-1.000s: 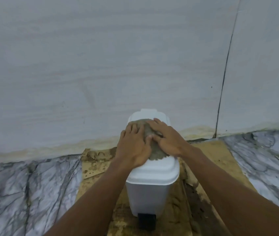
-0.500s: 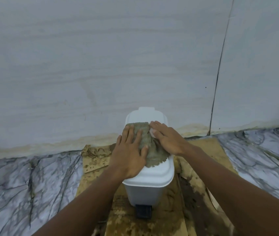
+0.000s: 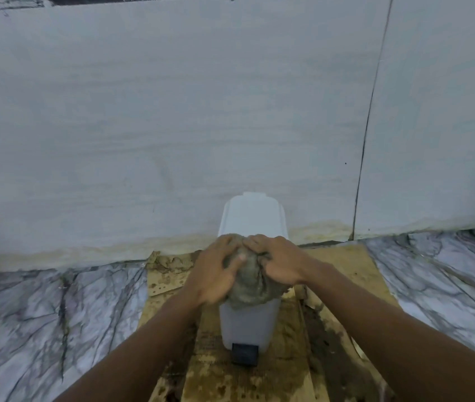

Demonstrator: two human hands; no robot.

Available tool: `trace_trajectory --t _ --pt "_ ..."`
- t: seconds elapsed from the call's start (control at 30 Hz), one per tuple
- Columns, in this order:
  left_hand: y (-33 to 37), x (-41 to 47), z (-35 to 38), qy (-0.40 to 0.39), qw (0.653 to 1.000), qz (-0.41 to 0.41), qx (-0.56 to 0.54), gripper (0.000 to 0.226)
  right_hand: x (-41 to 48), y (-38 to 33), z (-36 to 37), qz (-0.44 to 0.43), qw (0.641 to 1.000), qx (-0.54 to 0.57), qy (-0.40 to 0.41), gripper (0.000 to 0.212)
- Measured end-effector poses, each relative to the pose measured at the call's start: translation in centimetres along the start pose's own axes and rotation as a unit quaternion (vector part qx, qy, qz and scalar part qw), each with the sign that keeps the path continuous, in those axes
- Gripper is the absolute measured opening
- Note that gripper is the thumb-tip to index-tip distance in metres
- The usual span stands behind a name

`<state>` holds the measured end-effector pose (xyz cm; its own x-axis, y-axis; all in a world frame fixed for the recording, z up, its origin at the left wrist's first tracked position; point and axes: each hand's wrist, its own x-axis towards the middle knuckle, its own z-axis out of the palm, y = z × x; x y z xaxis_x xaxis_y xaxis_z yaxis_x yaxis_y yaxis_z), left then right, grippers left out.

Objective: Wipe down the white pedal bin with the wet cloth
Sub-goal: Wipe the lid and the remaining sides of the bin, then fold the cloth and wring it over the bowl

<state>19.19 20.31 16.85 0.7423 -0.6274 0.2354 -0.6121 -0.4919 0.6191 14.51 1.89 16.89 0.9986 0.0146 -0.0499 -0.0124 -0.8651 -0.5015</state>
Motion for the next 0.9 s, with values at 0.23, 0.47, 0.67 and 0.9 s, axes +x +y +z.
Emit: trace_trajectory --t 0.23,0.47,0.67,0.9 --pt "0.0 1.1 0.1 0.043 0.997 -0.054 0.025 0.053 -1.2 -1.3 0.7 0.018 0.991 -0.019 0.129 0.019" --pt "0.8 -0.7 -1.0 -0.035 0.999 -0.035 0.002 0.057 -4.1 -2.1 -0.2 0.043 0.98 0.136 0.137 0.047" --pt "3.5 -2.5 -2.3 -0.071 0.997 0.034 0.013 0.036 -6.9 -2.6 -1.8 0.002 0.973 0.171 0.152 0.022" --pt "4.5 -3.7 -2.3 -0.102 0.994 0.02 0.032 0.022 -9.4 -3.0 -3.1 -0.006 0.976 0.147 0.158 0.022"
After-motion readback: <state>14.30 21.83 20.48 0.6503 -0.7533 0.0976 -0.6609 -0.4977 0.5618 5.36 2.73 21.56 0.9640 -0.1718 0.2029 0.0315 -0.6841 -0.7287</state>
